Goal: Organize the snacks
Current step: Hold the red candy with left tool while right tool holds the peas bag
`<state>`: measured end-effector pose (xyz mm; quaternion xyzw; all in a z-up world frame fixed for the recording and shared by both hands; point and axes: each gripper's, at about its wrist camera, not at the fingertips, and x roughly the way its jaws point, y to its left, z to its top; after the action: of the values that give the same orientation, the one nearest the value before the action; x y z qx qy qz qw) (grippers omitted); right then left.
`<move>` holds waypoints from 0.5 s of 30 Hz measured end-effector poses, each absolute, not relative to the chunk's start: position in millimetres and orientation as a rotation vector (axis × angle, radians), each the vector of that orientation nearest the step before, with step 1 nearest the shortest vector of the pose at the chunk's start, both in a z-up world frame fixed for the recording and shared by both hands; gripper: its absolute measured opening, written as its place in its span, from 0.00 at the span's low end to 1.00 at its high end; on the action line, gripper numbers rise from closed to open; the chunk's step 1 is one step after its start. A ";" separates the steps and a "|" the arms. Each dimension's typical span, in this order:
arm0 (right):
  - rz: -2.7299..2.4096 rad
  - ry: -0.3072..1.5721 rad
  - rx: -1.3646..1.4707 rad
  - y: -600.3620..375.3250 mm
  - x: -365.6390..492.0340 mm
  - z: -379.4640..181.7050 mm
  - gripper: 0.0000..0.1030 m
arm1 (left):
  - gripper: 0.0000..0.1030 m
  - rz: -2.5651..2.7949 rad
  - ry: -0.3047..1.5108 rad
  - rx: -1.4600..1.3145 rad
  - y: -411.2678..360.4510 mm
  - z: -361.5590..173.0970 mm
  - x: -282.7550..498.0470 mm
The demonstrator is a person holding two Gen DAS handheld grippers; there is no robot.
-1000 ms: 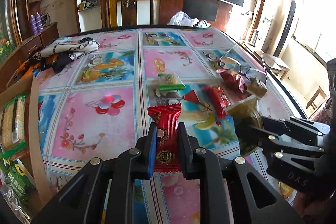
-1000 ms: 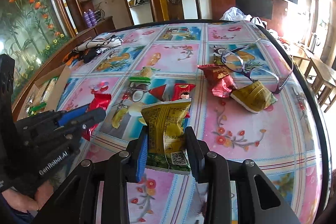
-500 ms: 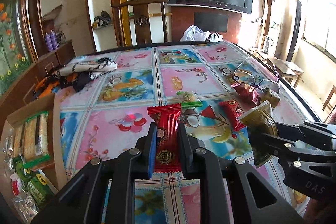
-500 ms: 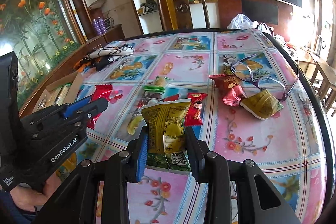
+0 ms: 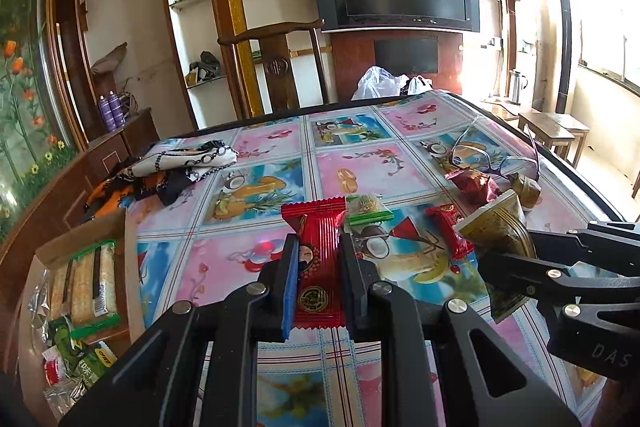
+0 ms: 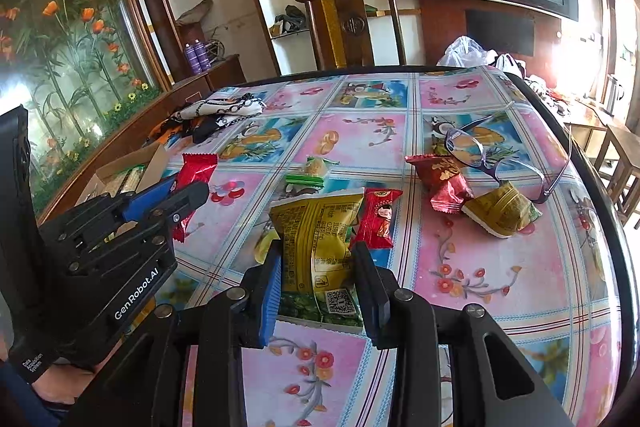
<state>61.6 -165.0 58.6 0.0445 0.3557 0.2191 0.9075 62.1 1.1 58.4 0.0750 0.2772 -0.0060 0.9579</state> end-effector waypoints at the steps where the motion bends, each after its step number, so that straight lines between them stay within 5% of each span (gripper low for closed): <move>1: 0.450 0.734 0.092 -165.1 61.7 58.6 0.35 | 0.17 -0.011 0.561 0.154 0.9 58.6 61.9; 15: 0.457 0.729 0.093 -165.6 61.4 59.2 0.35 | 0.17 -0.011 0.559 0.153 0.8 59.1 61.1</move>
<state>61.4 -165.6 59.2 0.0453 0.3531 0.2214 0.9079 61.1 0.8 59.1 0.0756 0.2754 -0.0053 0.9583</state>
